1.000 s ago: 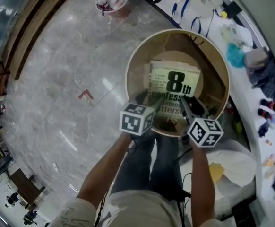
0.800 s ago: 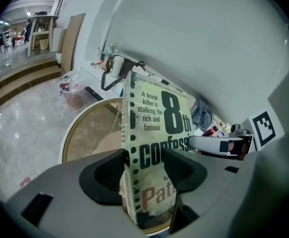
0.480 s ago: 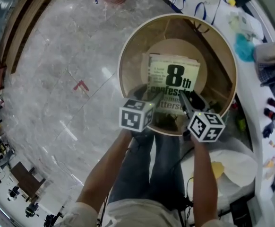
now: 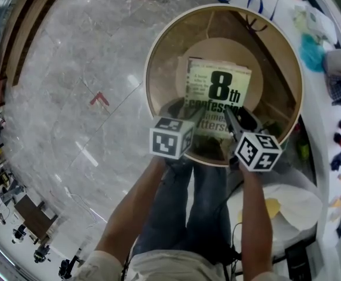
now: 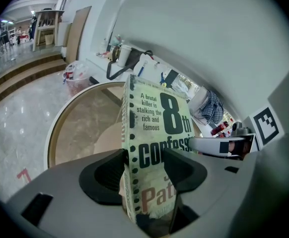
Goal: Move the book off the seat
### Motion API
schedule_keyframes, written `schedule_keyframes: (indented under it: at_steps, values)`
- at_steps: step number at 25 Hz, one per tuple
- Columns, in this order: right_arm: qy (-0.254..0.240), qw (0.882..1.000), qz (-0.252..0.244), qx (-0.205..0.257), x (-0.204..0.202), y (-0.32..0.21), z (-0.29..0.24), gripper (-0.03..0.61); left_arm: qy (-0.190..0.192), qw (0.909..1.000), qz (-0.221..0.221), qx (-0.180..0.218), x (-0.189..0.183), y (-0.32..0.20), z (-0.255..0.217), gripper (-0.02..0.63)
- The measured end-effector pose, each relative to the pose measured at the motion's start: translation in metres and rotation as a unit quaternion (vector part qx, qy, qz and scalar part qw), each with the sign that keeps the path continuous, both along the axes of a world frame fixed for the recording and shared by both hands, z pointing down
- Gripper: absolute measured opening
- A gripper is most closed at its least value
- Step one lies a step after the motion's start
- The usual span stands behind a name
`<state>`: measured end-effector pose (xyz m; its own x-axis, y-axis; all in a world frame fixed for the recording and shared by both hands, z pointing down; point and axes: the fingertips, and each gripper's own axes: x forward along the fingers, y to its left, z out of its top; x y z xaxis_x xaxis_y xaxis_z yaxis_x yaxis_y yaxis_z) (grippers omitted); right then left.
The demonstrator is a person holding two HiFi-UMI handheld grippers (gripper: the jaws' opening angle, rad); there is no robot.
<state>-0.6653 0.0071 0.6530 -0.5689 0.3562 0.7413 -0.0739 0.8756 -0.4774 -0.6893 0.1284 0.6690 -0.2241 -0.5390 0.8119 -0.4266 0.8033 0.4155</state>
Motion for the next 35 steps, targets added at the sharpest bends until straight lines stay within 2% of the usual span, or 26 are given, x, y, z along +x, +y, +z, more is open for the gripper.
schedule_keyframes:
  at_steps: [20,29,35]
  values:
    - [0.045,0.999,-0.004,0.004,0.015,0.004,0.039,0.189,0.026,0.9992,-0.027,-0.012,0.011,0.002,0.036,0.256]
    - [0.037,0.999,0.007,0.003,0.017,0.002,0.04,0.189,0.007,0.9994,-0.029,-0.014,0.01,0.002,0.036,0.258]
    - [0.027,0.999,0.009,0.02,0.019,0.001,0.033,0.19,-0.015,0.9994,-0.019,-0.026,0.009,0.003,0.027,0.258]
